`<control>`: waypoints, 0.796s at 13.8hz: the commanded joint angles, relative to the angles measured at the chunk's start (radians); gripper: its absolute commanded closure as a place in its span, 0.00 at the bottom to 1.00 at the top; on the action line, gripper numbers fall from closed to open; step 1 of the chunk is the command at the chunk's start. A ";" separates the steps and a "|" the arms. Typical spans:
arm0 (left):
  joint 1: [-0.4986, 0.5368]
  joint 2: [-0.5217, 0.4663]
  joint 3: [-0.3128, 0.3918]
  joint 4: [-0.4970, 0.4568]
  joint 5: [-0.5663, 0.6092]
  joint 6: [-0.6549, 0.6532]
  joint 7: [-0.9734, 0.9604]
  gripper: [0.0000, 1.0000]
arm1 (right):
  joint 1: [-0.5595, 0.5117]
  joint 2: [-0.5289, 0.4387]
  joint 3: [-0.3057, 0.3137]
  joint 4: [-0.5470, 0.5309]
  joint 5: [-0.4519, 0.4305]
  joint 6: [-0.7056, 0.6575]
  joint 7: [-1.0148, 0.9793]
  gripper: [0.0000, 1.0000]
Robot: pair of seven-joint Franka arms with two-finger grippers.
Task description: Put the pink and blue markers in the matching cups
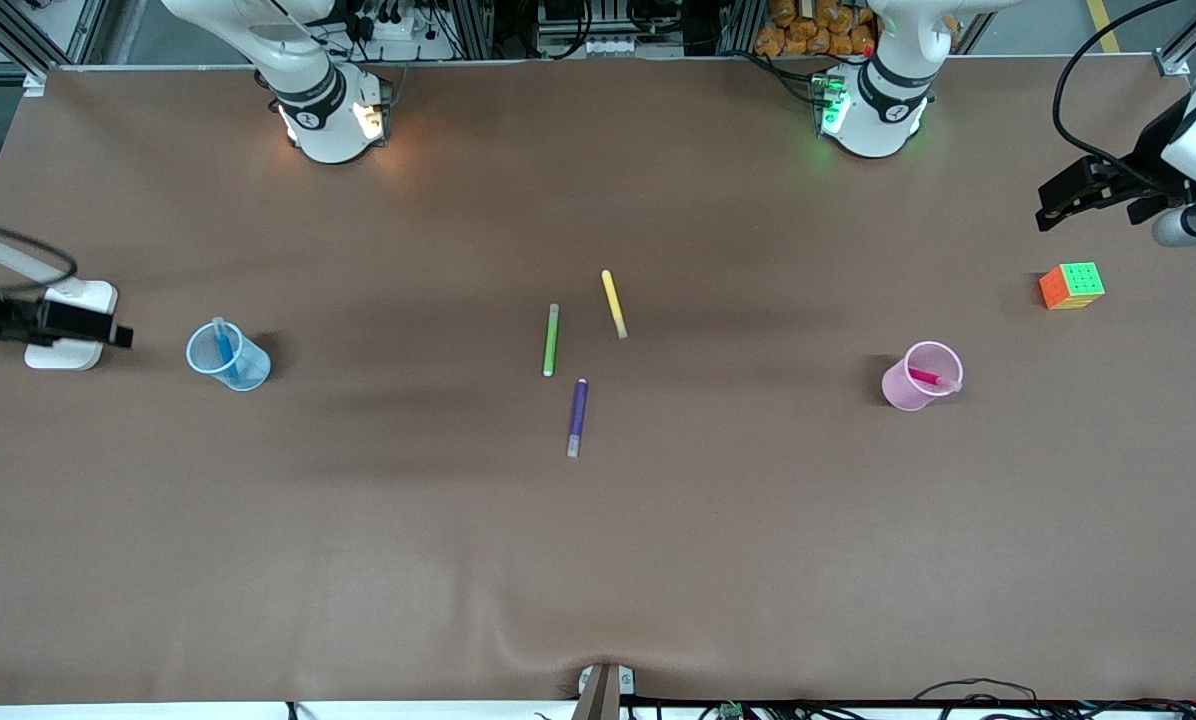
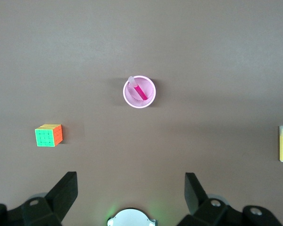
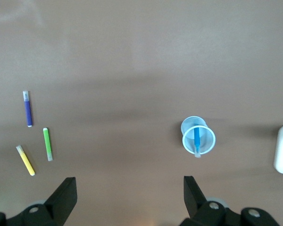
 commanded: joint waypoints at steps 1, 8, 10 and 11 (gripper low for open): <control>0.009 -0.041 -0.006 -0.040 0.022 0.000 -0.013 0.00 | 0.020 -0.088 -0.008 -0.046 -0.063 -0.051 -0.003 0.00; 0.015 -0.056 -0.006 -0.058 0.022 0.006 -0.012 0.00 | 0.022 -0.464 -0.006 -0.539 -0.163 0.141 -0.013 0.00; 0.015 -0.055 -0.006 -0.058 0.022 0.011 -0.013 0.00 | 0.020 -0.474 -0.006 -0.561 -0.177 0.145 -0.016 0.00; 0.015 -0.049 -0.004 -0.049 0.021 0.012 -0.013 0.00 | 0.020 -0.475 -0.006 -0.566 -0.180 0.145 -0.016 0.00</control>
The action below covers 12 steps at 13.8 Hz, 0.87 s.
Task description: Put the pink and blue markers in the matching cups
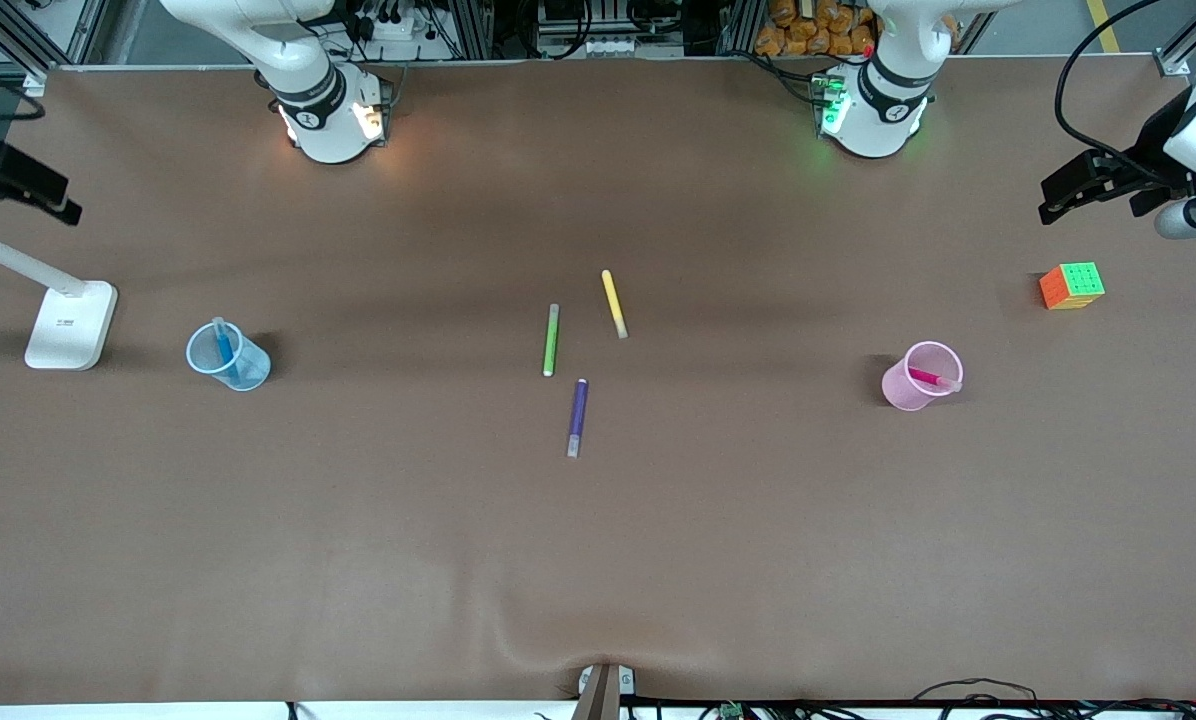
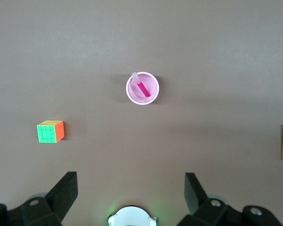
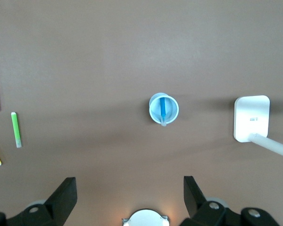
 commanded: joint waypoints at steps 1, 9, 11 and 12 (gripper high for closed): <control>0.005 -0.020 -0.004 -0.014 0.017 0.013 -0.011 0.00 | 0.002 -0.051 0.005 -0.083 -0.029 0.034 -0.012 0.00; 0.005 0.006 0.001 0.064 0.019 0.007 -0.001 0.00 | -0.036 -0.042 -0.004 -0.091 -0.017 0.100 -0.240 0.00; 0.002 0.006 0.000 0.064 0.019 0.002 -0.003 0.00 | -0.039 -0.042 -0.004 -0.091 -0.014 0.099 -0.240 0.00; 0.002 0.005 -0.002 0.066 0.019 0.002 -0.003 0.00 | -0.041 -0.042 -0.004 -0.091 -0.012 0.099 -0.239 0.00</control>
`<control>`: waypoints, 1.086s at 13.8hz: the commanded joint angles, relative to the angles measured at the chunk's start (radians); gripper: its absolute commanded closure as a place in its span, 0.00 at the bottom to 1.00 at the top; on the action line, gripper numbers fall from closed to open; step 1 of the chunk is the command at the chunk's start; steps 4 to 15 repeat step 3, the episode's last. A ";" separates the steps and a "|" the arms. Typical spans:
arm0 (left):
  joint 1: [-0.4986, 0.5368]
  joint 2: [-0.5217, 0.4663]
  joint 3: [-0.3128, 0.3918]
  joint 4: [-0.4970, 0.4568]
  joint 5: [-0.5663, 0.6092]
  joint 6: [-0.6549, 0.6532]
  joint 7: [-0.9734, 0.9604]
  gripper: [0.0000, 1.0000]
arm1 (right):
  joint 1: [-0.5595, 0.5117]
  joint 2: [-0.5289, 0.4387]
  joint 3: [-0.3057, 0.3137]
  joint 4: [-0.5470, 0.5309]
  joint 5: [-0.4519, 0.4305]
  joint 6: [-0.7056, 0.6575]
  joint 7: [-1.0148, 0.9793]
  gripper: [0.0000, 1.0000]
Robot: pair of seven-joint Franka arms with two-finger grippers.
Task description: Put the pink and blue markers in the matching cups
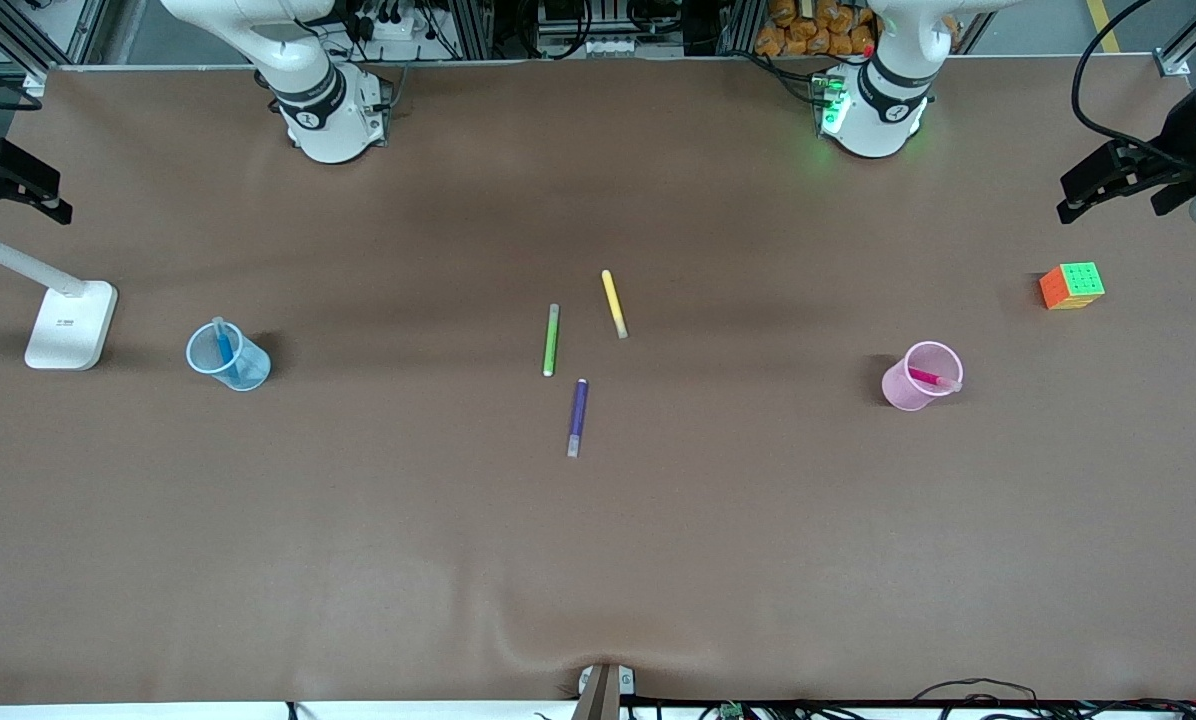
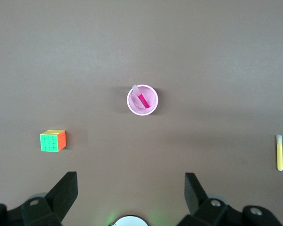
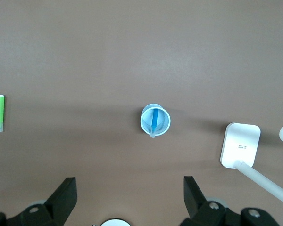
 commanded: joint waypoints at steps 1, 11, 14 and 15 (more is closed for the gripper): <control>0.002 0.005 -0.006 0.033 0.016 -0.014 -0.003 0.00 | -0.016 -0.020 0.008 -0.020 0.001 0.008 -0.015 0.00; 0.002 0.006 -0.004 0.034 0.006 -0.019 -0.003 0.00 | -0.016 -0.020 0.008 -0.023 0.003 0.005 -0.002 0.00; 0.002 0.006 -0.004 0.034 0.006 -0.019 -0.003 0.00 | -0.016 -0.020 0.008 -0.023 0.003 0.005 -0.002 0.00; 0.002 0.006 -0.004 0.034 0.006 -0.019 -0.003 0.00 | -0.016 -0.020 0.008 -0.023 0.003 0.005 -0.002 0.00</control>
